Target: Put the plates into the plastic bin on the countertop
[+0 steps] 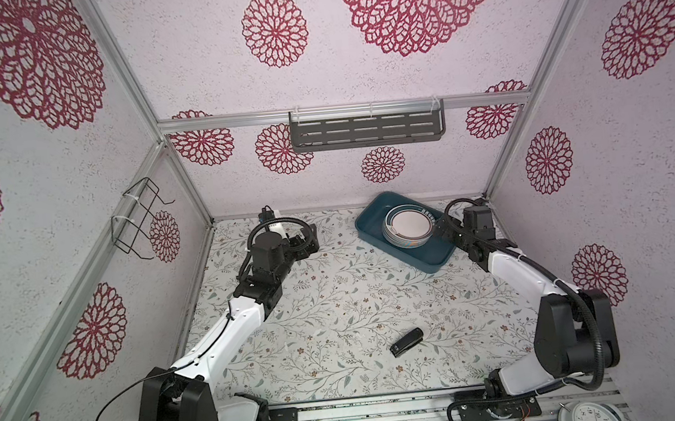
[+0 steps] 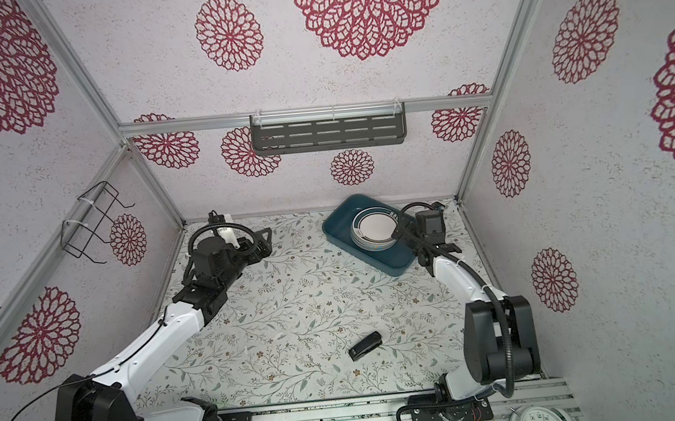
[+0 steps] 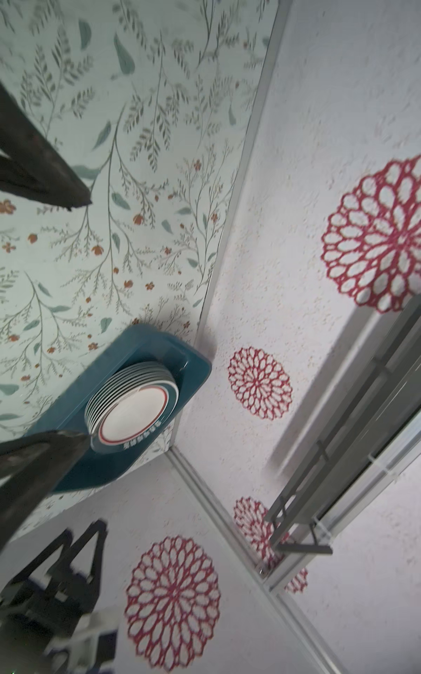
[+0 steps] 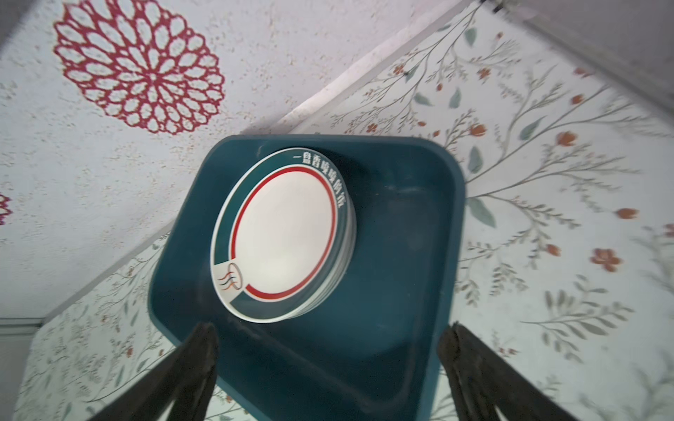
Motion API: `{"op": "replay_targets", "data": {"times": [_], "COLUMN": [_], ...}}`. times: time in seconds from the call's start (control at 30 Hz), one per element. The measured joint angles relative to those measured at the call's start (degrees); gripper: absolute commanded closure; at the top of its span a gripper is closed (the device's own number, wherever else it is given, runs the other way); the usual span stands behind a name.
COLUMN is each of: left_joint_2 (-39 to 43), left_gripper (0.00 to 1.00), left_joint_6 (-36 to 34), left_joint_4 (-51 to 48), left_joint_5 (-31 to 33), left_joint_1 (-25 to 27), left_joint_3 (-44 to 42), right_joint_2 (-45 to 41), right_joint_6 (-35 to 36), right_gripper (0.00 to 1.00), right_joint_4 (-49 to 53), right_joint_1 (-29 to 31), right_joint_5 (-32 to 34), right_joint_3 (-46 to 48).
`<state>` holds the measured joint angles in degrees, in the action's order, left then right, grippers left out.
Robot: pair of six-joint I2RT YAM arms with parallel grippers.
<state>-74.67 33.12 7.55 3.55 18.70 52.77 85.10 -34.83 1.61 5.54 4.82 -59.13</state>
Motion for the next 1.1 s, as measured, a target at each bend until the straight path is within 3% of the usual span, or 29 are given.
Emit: {"op": "replay_targets", "data": {"times": [0.33, 0.57, 0.83, 1.1], "left_joint_2": [4.17, 5.05, 2.60, -7.30], "left_gripper": [0.03, 0.03, 0.03, 0.03], "left_joint_6": [-6.64, -12.90, -18.56, -22.67], "left_joint_4": [-0.66, 7.04, 22.18, 38.93], "left_joint_5": [8.48, 15.17, 21.46, 20.65], "left_joint_1": [-13.27, -16.87, -19.23, -22.01], "left_joint_3": [-9.29, -19.56, -30.73, -32.52], "right_joint_2": [-19.54, -22.60, -14.84, -1.38], "right_joint_6": [7.96, 14.14, 21.33, 28.37], "right_gripper": [0.01, 0.01, 0.01, 0.01], "right_joint_4": [-6.16, -16.52, -32.59, -54.49], "right_joint_1": [0.02, 0.02, 0.02, 0.07], "right_joint_5": [22.08, 34.56, 38.05, 31.12], "right_joint_3": [22.18, 33.99, 39.54, 43.50]}}
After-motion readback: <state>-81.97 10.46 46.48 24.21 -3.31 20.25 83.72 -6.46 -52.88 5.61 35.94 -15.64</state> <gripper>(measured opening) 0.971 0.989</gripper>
